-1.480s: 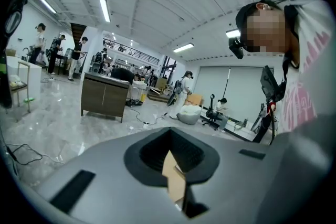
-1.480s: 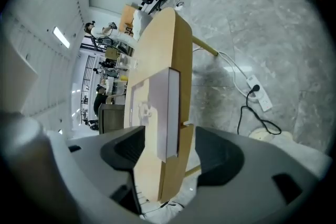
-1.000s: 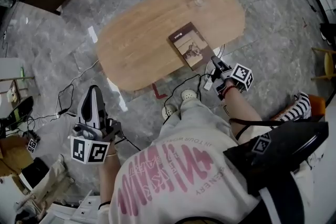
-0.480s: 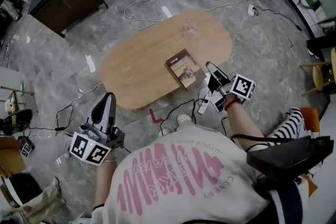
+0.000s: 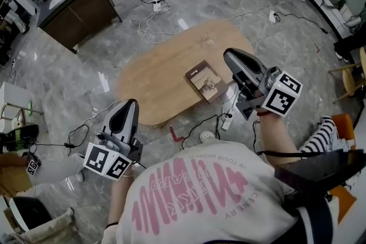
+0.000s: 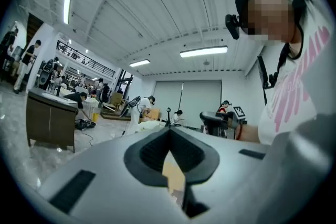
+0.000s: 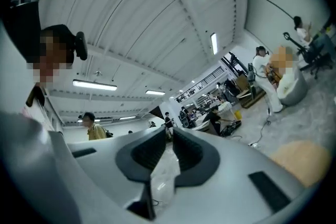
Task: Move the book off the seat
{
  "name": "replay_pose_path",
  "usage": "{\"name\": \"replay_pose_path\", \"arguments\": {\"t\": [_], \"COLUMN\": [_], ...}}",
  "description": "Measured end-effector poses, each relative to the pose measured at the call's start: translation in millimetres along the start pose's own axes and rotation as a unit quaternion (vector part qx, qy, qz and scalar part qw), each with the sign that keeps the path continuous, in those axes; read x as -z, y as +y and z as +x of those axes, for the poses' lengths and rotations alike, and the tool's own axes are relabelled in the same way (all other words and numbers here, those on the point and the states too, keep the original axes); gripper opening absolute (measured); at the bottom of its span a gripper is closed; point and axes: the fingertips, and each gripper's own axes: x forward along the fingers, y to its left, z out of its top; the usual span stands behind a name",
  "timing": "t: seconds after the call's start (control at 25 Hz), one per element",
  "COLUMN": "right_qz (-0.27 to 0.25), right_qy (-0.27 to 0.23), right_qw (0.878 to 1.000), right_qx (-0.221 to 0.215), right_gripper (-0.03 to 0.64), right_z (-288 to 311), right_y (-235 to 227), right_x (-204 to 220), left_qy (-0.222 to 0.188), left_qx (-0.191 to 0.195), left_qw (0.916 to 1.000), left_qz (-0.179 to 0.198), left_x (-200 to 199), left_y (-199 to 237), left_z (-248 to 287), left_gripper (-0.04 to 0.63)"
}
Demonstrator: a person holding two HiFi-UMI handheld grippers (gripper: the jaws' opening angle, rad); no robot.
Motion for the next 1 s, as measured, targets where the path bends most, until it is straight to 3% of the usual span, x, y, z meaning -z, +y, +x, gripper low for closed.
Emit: {"name": "replay_pose_path", "arguments": {"t": [0.16,0.28,0.56,0.64,0.84,1.0], "right_qz": [0.003,0.017,-0.015,0.002,0.103,0.106], "right_qy": [0.029,0.066,0.209,0.202,0.137,0.146], "right_qw": [0.999,0.997,0.977,0.979,0.985,0.982], "right_qx": [-0.029,-0.035,0.035,0.036,0.019,0.054], "right_gripper": [0.043,0.043,0.041,0.040,0.037,0.018], "right_z": [8.4,8.8,-2.2,-0.4,0.3,-6.1], "right_y": [37.2,51.3,31.8,30.5,25.8,10.1], "right_x": [-5.0,20.4,113.0,115.1,102.2,108.6], "left_qy": [0.016,0.050,0.098,0.091,0.054,0.054], "left_qx": [0.038,0.050,0.038,0.041,0.052,0.053], "left_qw": [0.9969,0.9928,0.9931,0.9938,0.9968,0.9969], "left_qz": [0.067,0.097,0.053,0.049,0.028,0.023], "left_x": [-11.1,-1.8,30.9,31.3,23.4,27.6], "left_y": [-25.4,-31.8,-23.5,-22.7,-26.2,-27.6], "left_z": [-0.3,-5.1,-1.5,5.1,18.0,17.3], "left_gripper": [0.006,0.006,0.006,0.006,0.006,0.006]}}
